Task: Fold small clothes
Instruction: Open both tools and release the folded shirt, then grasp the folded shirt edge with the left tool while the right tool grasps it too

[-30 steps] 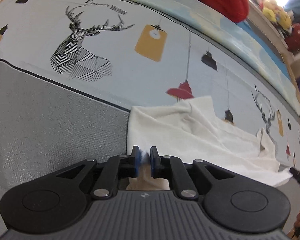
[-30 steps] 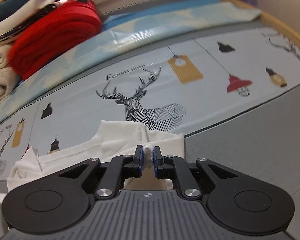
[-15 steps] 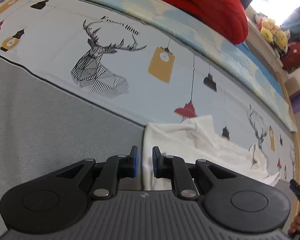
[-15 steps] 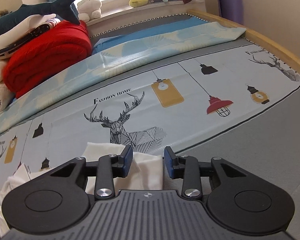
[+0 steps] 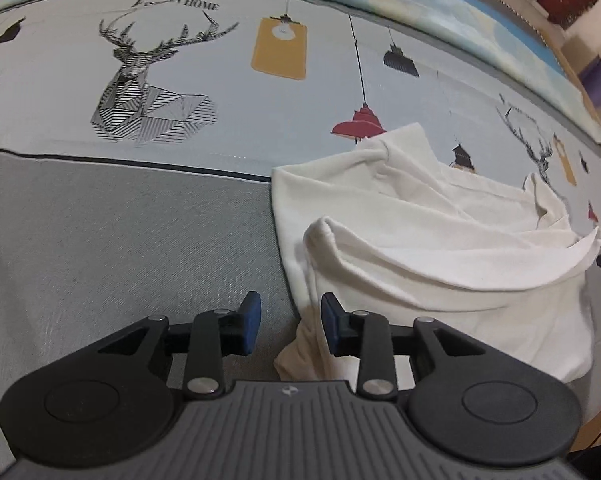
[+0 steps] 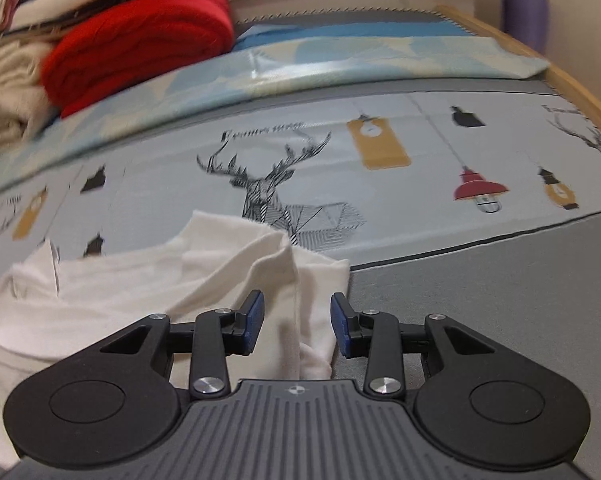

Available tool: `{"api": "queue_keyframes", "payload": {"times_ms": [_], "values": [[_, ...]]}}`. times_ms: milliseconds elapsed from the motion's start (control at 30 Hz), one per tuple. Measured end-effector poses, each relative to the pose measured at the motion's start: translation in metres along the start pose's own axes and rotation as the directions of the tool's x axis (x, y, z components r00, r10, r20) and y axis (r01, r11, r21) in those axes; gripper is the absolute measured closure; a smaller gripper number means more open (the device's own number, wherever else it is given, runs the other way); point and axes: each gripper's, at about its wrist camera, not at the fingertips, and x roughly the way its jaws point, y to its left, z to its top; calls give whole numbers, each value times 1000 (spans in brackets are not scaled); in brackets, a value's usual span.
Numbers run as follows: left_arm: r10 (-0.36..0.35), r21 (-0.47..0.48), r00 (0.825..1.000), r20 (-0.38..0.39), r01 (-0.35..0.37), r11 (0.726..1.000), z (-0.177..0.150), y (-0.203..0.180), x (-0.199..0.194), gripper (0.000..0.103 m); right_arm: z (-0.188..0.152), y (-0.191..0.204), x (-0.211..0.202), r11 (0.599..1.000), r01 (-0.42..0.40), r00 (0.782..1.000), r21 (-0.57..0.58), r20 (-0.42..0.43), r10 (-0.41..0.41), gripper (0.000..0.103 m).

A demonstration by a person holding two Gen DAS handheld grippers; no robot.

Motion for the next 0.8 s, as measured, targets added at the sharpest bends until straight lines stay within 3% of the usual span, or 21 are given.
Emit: {"api": "queue_keyframes", "payload": {"times_ms": [100,333,533,800], "values": [[56,25,998,1,-56,998,7,-8,13,67,0,-2,17,1000,13,1000,-12,-28,-13,63],[0,17,997,74,-1,1000,28,-25,23,67,11,-6,46,1000,-21,999,14,-37,21,62],[-14,-8,998,59,15,1000,38,-31,41,67,19,2,59,998,-63,997,22,-35,64,62],[1,1,999,47,-1,1000,41,-31,53,69,21,8,69,999,-52,998,12,-43,52,63]]}}
